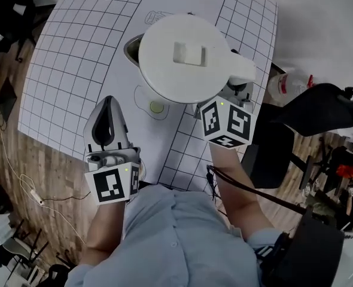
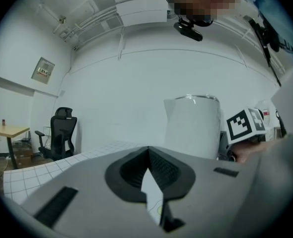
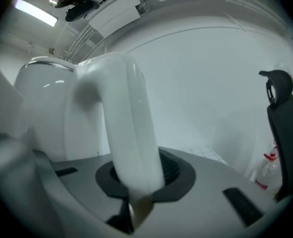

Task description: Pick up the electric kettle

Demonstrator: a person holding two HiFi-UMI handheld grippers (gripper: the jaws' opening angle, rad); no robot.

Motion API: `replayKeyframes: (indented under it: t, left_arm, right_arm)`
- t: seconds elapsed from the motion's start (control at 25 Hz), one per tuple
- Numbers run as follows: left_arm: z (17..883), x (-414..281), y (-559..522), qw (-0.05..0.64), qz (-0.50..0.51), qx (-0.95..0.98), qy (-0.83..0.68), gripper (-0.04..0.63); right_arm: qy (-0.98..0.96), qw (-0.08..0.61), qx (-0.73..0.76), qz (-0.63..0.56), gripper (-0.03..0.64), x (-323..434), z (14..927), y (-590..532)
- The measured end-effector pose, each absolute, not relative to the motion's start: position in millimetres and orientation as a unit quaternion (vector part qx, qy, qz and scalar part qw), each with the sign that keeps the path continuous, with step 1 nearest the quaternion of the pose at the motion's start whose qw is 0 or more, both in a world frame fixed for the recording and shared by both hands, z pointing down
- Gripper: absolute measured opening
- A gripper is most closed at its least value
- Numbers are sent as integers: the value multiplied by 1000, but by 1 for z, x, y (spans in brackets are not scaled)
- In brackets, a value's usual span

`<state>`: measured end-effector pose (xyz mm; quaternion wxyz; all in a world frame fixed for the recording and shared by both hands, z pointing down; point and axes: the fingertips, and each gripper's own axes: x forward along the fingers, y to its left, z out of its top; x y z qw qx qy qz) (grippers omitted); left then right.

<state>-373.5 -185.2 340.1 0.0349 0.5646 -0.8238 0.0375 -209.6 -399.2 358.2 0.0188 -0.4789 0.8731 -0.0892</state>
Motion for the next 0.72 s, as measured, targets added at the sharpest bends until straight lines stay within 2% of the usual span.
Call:
replayKeyframes:
  t: [0.32, 0.72]
  left_arm:
    - [364, -398, -179, 61, 56, 537, -840, 0]
    - [385, -407, -184, 86, 67, 525, -844, 0]
  right_arm:
    - [894, -8, -438, -93, 54, -255, 407, -399]
    - [902, -21, -422, -88, 55, -267, 437, -399]
